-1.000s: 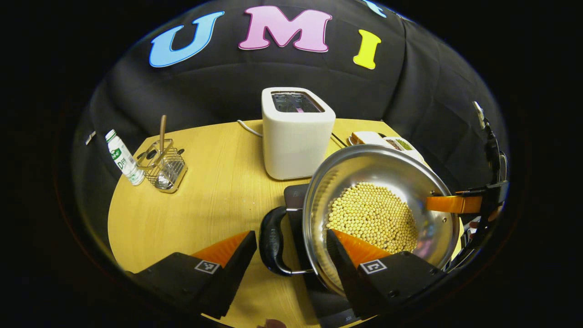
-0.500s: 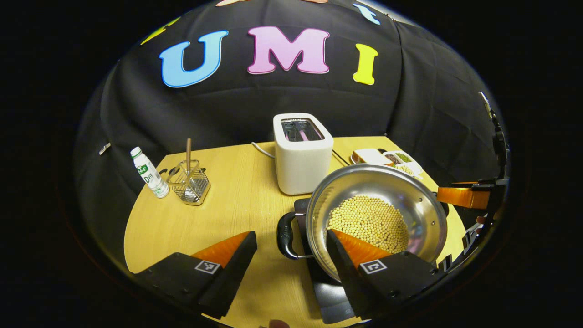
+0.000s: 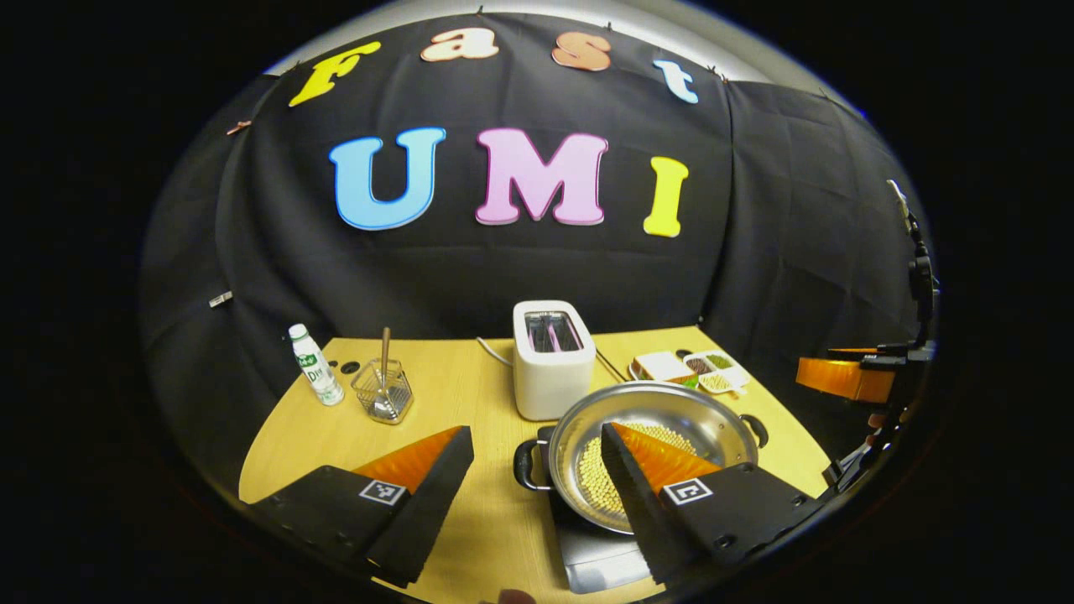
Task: First push the handle of the pot to place it horizontally, then grasp the pot with both hands and set it on the induction cooktop.
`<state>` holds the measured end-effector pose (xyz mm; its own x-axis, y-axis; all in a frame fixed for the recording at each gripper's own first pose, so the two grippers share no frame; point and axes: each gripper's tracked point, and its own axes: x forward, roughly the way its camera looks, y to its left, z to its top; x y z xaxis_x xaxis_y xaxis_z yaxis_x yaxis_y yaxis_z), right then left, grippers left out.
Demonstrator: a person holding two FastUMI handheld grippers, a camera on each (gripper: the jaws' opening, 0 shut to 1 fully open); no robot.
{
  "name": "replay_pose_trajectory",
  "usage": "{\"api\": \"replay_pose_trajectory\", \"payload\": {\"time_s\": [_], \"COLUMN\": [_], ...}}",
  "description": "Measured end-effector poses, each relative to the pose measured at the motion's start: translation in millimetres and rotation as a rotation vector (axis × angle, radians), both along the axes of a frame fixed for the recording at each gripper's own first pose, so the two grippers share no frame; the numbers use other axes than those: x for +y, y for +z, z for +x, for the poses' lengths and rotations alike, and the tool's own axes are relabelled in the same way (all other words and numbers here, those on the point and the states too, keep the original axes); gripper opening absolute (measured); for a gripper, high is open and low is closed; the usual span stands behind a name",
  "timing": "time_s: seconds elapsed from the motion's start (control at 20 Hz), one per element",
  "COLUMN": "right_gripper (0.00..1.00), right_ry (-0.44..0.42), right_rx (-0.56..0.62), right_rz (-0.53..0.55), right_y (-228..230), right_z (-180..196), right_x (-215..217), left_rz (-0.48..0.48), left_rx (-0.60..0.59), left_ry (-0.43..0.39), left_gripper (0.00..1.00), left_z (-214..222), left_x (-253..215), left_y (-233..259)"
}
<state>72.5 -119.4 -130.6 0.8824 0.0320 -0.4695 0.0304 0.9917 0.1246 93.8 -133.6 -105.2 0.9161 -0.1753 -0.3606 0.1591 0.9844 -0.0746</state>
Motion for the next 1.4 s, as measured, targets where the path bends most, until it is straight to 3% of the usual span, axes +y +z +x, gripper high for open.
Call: {"api": "replay_pose_trajectory", "payload": {"time_s": [0.3, 0.7, 0.9, 1.4], "right_gripper": [0.98, 0.98, 0.98, 0.98], "right_ry": [0.003, -0.002, -0.022, -0.045], "right_rx": [-0.159, -0.357, -0.397, -0.359], "right_rz": [0.003, -0.039, -0.052, -0.066], "right_y": [65.2, 125.6, 133.1, 117.9], "right_z": [-16.3, -43.0, -56.1, -54.3], "right_x": [12.7, 20.3, 16.9, 0.1], "left_rz": [0.011, 0.019, 0.001, -0.013], "left_rx": [-0.158, -0.293, -0.305, -0.285], "left_ry": [0.050, 0.048, 0.055, 0.074], "left_gripper": [0.95, 0.93, 0.95, 0.95], "left_z": [-29.4, -61.0, -74.1, -71.6], "left_x": [15.2, 15.1, 14.7, 23.4], "left_y": [63.2, 115.1, 120.3, 114.3]}}
